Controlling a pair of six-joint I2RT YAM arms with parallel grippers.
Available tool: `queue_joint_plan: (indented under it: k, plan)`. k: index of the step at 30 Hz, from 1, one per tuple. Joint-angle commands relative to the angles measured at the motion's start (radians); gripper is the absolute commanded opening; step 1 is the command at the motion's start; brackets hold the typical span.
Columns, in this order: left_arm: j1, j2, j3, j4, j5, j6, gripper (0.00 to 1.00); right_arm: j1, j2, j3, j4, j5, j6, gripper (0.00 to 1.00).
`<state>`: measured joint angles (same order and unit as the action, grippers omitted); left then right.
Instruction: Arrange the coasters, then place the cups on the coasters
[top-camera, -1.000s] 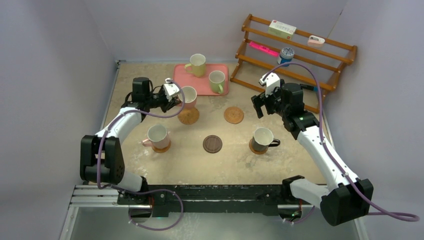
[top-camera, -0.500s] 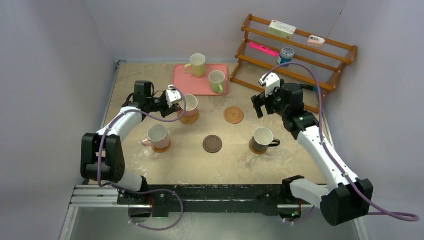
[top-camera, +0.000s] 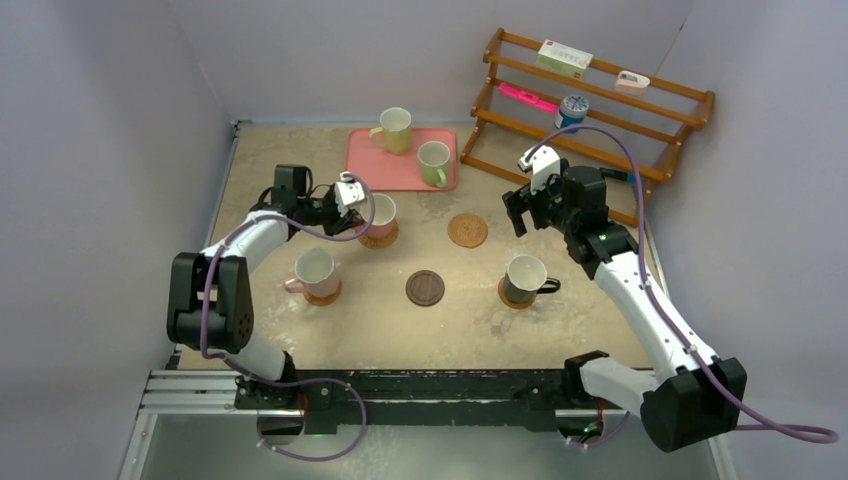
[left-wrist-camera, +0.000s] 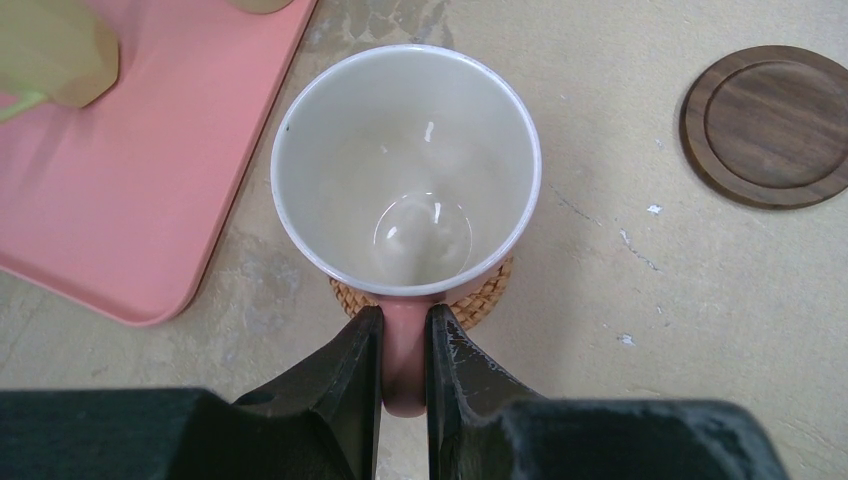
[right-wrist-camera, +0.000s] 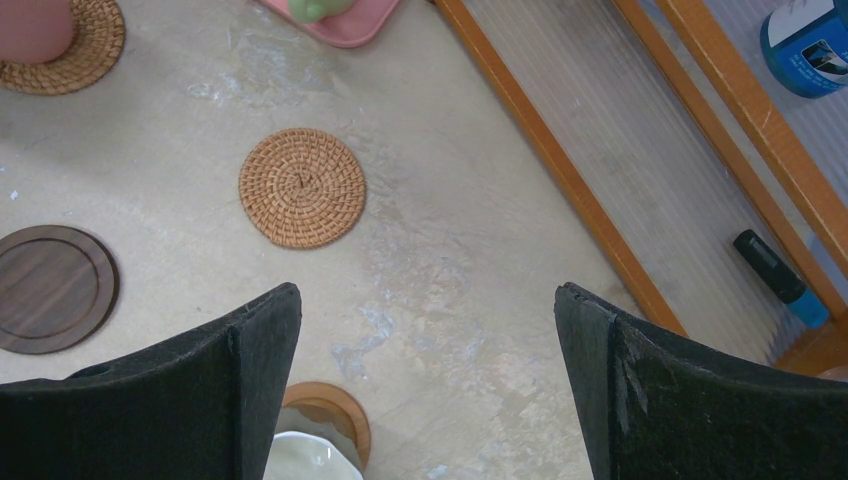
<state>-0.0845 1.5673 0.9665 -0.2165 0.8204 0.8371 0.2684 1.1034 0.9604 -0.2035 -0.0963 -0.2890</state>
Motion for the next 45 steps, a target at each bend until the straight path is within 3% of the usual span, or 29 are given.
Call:
queue_joint_plan:
  k: [1,6,15,19,25,31,40,45]
  plan:
    - [0.003,0.0,0.022,0.102,0.053,-0.006,0.0,0.004,-0.023,-0.001,0.027,0.0,-0.005,0.98]
    - [0.003,0.008,0.013,0.116,0.04,-0.008,0.01,0.003,-0.017,0.0,0.027,0.0,-0.005,0.98]
    - [0.003,0.008,0.014,0.103,0.025,0.001,0.2,0.004,-0.014,0.003,0.026,-0.003,-0.005,0.98]
    - [0.003,0.001,0.012,0.088,0.023,0.012,0.24,0.003,-0.015,0.003,0.024,-0.005,-0.006,0.98]
    - [0.003,-0.013,0.005,0.07,0.016,0.024,0.43,0.004,-0.016,0.004,0.024,-0.008,-0.003,0.98]
    - [0.003,-0.036,-0.005,0.056,0.002,0.04,0.55,0.003,-0.017,0.005,0.023,-0.011,-0.001,0.98]
    - [0.017,-0.129,-0.006,0.019,-0.025,0.029,0.86,0.006,0.018,0.055,-0.005,-0.051,0.003,0.98]
    - [0.026,-0.172,0.046,-0.048,-0.049,-0.007,0.92,0.015,0.087,0.12,-0.014,-0.06,-0.009,0.98]
